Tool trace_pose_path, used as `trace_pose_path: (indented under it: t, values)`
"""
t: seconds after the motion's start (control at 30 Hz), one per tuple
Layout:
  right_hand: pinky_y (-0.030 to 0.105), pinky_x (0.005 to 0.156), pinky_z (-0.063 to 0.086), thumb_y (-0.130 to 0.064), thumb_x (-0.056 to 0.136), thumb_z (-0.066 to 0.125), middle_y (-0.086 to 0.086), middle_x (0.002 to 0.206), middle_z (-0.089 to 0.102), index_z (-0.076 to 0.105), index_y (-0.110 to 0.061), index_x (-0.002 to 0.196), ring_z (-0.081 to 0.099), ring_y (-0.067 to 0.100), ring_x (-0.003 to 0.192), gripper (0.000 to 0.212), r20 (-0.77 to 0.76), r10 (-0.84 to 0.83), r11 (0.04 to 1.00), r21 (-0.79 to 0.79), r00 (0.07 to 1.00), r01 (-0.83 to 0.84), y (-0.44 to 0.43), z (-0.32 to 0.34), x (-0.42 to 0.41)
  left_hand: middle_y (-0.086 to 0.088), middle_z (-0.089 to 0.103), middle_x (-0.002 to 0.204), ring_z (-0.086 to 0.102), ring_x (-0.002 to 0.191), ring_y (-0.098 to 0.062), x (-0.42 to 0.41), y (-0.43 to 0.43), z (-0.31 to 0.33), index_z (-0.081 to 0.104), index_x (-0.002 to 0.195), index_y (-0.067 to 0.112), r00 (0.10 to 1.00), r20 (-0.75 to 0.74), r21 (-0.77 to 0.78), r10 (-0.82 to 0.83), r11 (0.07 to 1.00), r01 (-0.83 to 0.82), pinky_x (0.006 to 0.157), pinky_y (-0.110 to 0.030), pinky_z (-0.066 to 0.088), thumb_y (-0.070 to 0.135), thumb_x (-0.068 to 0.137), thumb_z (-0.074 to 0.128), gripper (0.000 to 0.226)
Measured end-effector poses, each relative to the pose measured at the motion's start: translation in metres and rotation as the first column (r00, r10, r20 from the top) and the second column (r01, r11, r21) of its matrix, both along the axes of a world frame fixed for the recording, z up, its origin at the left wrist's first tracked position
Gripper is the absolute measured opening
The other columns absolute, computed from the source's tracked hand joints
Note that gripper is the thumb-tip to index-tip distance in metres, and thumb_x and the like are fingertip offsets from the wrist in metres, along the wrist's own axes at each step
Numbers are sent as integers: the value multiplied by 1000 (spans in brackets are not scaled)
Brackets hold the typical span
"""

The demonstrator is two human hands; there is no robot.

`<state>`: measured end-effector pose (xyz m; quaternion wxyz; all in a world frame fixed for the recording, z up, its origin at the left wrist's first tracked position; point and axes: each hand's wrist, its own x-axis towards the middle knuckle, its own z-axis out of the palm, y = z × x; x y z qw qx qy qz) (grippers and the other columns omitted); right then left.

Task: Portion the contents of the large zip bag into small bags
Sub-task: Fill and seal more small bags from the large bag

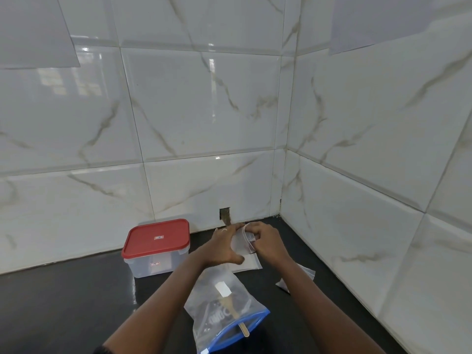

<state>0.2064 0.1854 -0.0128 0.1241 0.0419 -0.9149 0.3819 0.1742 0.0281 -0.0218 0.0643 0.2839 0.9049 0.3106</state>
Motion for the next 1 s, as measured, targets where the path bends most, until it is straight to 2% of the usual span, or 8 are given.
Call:
trace_pose_path:
  t: [0.07, 0.13, 0.33, 0.53, 0.67, 0.8, 0.93, 1.0]
  values:
    - [-1, 67, 38, -7, 76, 74, 1, 120, 64, 69, -10, 113, 57, 7, 100, 38, 20, 8, 998, -57, 1000, -7, -2, 0, 1, 2, 36, 145, 28, 135, -17, -1, 3, -6, 24, 143, 22, 991, -130, -76, 2, 997, -12, 115, -41, 9, 45, 68, 75, 94]
    - [-3, 64, 37, -15, 76, 76, 1, 118, 65, 71, -10, 110, 55, 4, 94, 35, 33, 23, 996, -84, 999, -20, -6, -2, 2, 3, 38, 144, 30, 135, -14, 0, 6, -10, 28, 141, 21, 981, -194, -68, 11, 997, -25, 116, -41, 2, 54, 66, 75, 94]
    - [-1, 61, 36, -14, 81, 72, -4, 109, 47, 67, -7, 115, 48, 6, 96, 36, 69, -11, 994, -105, 998, 18, -8, -9, 1, 0, 43, 140, 38, 128, -15, 5, 4, -11, 37, 137, 18, 980, -191, -41, 61, 997, -70, 111, -33, 24, 45, 75, 71, 75]
    - [12, 62, 50, -7, 81, 67, -4, 113, 39, 61, -1, 118, 50, 13, 96, 38, 146, 106, 989, -121, 984, -89, -11, -5, 5, -1, 37, 144, 34, 131, -19, 12, 2, -8, 31, 140, 17, 995, -74, -19, 67, 997, -68, 114, -46, 21, 48, 72, 73, 86]
    - [13, 76, 44, -16, 87, 62, -1, 118, 42, 63, -5, 117, 48, 9, 97, 32, 110, 120, 992, -51, 987, -115, -12, -5, 6, -1, 47, 136, 43, 123, -15, 11, -1, -12, 41, 133, 18, 990, -91, 49, 108, 993, -103, 111, -40, 30, 45, 71, 75, 76]
    - [5, 67, 41, -16, 89, 62, 1, 112, 52, 68, -5, 112, 50, 7, 92, 26, 79, 62, 997, -60, 995, -57, -13, -8, 8, 0, 59, 123, 52, 105, -9, 10, -2, -16, 52, 121, 17, 985, -104, 137, 140, 983, -125, 103, -35, 41, 44, 72, 75, 61]
    - [9, 55, 51, -2, 84, 65, 3, 94, 64, 73, -4, 97, 60, 9, 74, 16, 43, -27, 965, -258, 999, 37, -11, -9, 12, 6, 59, 119, 53, 104, -8, 13, -2, -20, 53, 117, 23, 986, -85, 195, 141, 973, -122, 103, -41, 40, 55, 63, 70, 65]
    - [9, 52, 51, 1, 84, 63, 3, 87, 65, 72, -3, 94, 61, 9, 70, 14, 26, -63, 960, -271, 998, 67, -10, -8, 14, 5, 57, 123, 51, 105, -6, 15, 0, -21, 49, 121, 24, 989, -69, 204, 128, 973, -111, 106, -42, 37, 56, 62, 68, 70]
